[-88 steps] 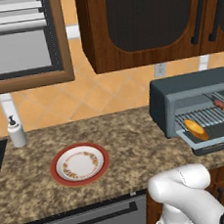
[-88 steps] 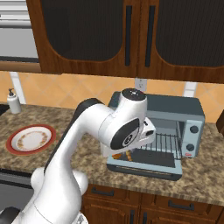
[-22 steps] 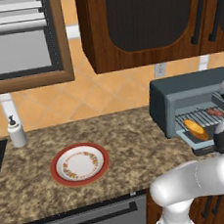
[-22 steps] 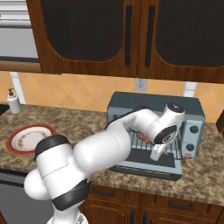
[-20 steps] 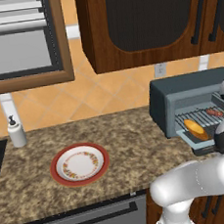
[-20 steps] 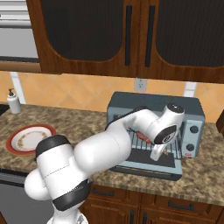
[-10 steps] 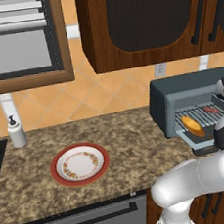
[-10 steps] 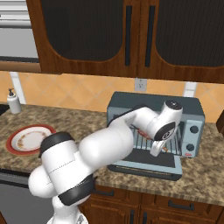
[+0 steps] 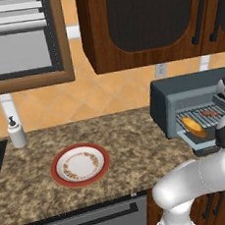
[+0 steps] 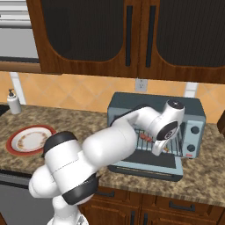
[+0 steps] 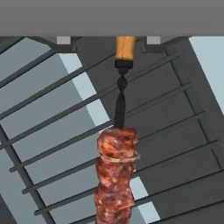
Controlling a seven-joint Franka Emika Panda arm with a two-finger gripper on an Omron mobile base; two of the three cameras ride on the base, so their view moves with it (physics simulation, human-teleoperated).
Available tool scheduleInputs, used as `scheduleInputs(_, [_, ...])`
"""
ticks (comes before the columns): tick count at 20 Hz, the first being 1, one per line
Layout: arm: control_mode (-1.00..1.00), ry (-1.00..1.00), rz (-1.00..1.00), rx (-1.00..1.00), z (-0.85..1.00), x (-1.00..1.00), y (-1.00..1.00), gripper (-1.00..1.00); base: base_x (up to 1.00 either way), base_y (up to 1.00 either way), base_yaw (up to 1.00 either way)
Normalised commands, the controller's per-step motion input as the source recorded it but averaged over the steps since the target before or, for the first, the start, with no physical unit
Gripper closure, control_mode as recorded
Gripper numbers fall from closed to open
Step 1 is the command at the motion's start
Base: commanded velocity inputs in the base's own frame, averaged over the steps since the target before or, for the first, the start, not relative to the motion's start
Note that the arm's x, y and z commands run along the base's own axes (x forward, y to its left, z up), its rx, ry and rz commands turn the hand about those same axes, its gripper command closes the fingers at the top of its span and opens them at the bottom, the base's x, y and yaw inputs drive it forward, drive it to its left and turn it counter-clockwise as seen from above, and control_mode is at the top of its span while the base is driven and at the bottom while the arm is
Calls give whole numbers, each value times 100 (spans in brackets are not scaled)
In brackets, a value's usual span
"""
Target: Pick up the kebab skewer and baguette bread, and place them inside the toaster oven. Close the toaster oven door and start by setting the timer.
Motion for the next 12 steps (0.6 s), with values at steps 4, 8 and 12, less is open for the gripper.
scheduleInputs(4, [-100,0,0,0,-3,0,-8,-100,0,0,0])
scheduleInputs(8, [-100,0,-6,0,16,-8,0,-100,0,0,0])
scheduleInputs(12, [-100,0,-25,1,42,-11,16,-100,0,0,0])
